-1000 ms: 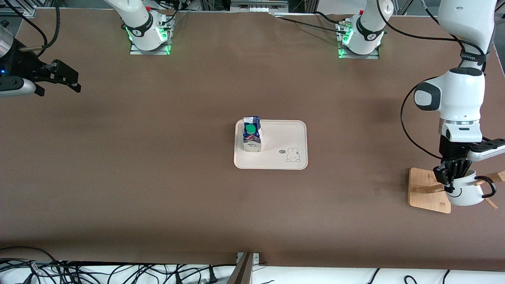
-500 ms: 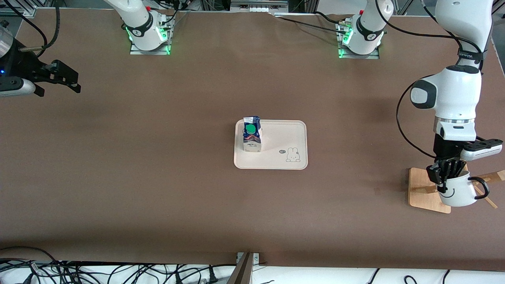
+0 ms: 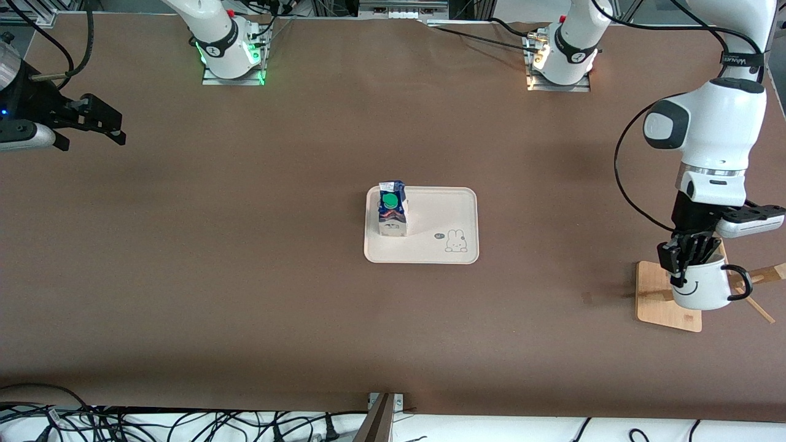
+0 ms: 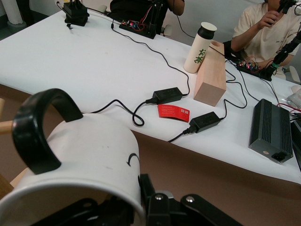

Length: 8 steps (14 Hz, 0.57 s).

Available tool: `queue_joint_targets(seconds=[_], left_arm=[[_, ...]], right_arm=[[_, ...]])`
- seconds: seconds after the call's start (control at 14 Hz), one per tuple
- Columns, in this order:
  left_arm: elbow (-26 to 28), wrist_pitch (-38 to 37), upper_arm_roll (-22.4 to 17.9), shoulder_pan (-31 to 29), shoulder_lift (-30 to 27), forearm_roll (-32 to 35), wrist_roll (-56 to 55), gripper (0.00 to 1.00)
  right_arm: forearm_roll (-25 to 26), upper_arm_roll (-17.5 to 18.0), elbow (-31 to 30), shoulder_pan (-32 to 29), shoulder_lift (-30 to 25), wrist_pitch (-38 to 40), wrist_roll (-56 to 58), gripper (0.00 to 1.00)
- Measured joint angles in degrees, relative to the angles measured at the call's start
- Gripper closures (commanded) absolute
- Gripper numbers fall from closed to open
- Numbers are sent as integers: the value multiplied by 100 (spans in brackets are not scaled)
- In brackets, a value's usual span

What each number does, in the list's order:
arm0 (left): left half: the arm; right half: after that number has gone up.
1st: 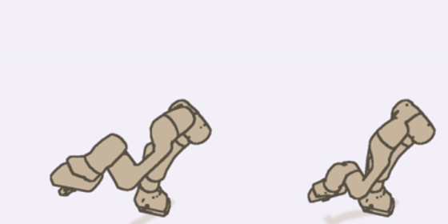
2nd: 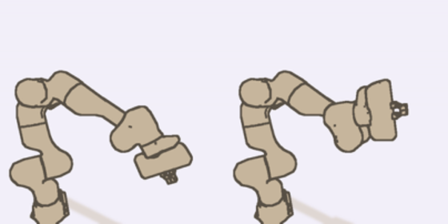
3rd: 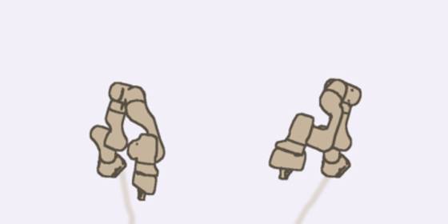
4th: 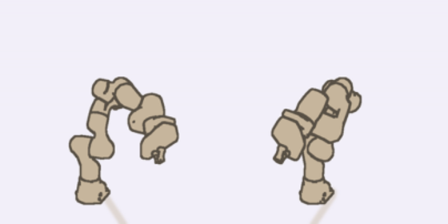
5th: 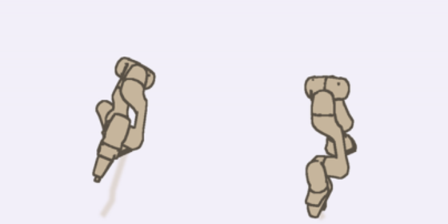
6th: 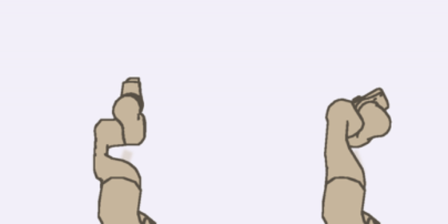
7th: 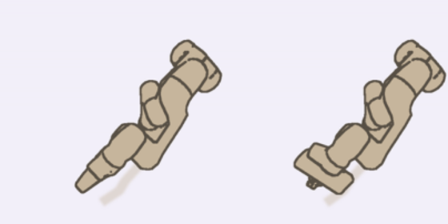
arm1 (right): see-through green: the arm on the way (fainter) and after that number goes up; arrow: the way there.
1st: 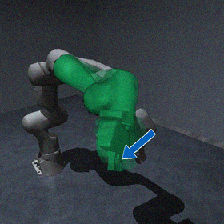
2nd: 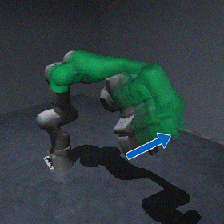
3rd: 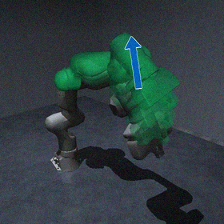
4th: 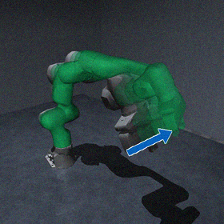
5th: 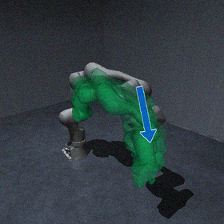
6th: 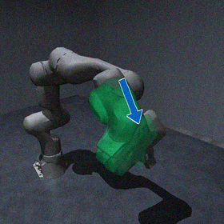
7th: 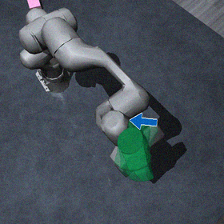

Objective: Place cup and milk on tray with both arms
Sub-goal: 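Grasp the white mug by its handle with the left gripper, then lift the mug off the wooden stand with the left gripper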

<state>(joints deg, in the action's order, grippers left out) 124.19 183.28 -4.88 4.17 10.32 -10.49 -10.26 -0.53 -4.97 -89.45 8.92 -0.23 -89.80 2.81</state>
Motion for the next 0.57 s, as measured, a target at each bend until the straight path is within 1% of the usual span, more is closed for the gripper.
queue_joint_targets(seconds=[0.14,0.43,0.57], left_arm=[[22,-294,1,0,-49,0,0,100],[-150,-1725,10,31,-180,0,-31,100],[-272,-2215,7,37,-226,-2,-287,100]], right_arm=[[0,0,0,0,0,-4,0,0],[0,1,7,0,0,-18,-1,0],[0,1,9,0,0,-25,-1,0]])
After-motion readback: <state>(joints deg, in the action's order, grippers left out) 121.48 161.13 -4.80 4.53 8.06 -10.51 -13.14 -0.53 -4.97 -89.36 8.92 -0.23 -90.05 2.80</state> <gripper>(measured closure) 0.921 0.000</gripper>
